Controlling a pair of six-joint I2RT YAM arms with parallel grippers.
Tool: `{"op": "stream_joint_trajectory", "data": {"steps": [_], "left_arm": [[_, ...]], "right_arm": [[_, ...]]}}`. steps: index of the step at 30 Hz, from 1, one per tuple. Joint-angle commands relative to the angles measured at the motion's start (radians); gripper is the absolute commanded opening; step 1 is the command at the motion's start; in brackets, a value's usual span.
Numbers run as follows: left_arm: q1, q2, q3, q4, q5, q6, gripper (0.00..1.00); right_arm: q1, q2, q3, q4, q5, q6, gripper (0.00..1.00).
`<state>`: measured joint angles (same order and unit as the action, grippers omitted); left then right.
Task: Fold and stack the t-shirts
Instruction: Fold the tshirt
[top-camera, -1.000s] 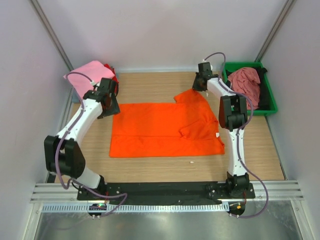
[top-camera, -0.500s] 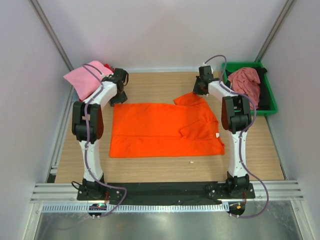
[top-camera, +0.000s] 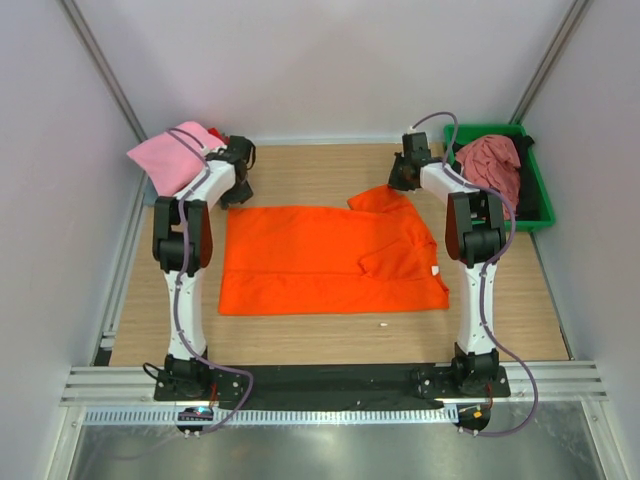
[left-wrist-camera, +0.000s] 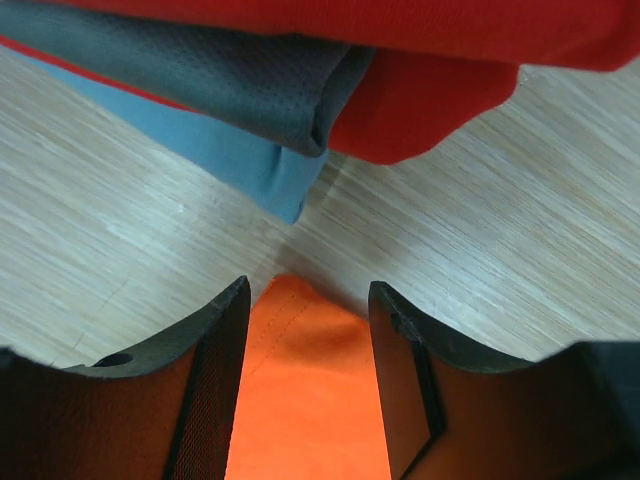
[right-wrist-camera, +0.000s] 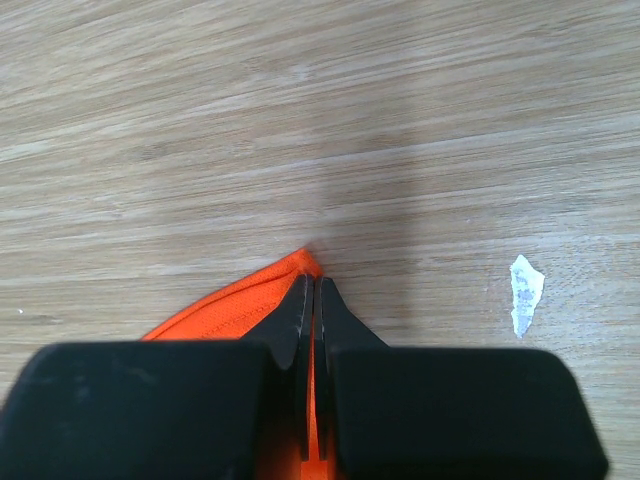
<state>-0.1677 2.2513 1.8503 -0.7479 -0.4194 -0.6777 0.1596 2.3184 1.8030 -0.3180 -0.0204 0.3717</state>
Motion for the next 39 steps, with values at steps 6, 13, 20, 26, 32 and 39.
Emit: {"op": "stream_joint_trajectory", "data": {"steps": [6,13,20,26,32,39], "left_arm": [[0.004,0.019,0.009,0.024,-0.002,-0.049,0.47],[0.002,0.031,-0.007,0.030,-0.021,-0.054,0.27],[-0.001,0.021,0.003,0.018,-0.018,-0.051,0.06],[-0.009,-0.030,0.006,-0.025,-0.027,-0.043,0.00],[-0.021,-0.113,-0.016,-0.065,-0.025,-0.017,0.00],[-0.032,-0.222,-0.112,-0.074,0.005,-0.011,0.00]], "right_arm": [[-0.006,-0.050,-0.013,-0.012,-0.013,-0.007,0.01],[-0.014,-0.050,-0.019,-0.012,-0.023,-0.007,0.01],[-0.019,-0.060,-0.031,0.003,-0.052,-0.008,0.01],[-0.019,-0.129,-0.065,0.036,-0.110,-0.050,0.01],[-0.019,-0.244,-0.108,-0.021,-0.088,-0.070,0.02],[-0.011,-0.419,-0.246,-0.049,-0.093,-0.073,0.01]]}}
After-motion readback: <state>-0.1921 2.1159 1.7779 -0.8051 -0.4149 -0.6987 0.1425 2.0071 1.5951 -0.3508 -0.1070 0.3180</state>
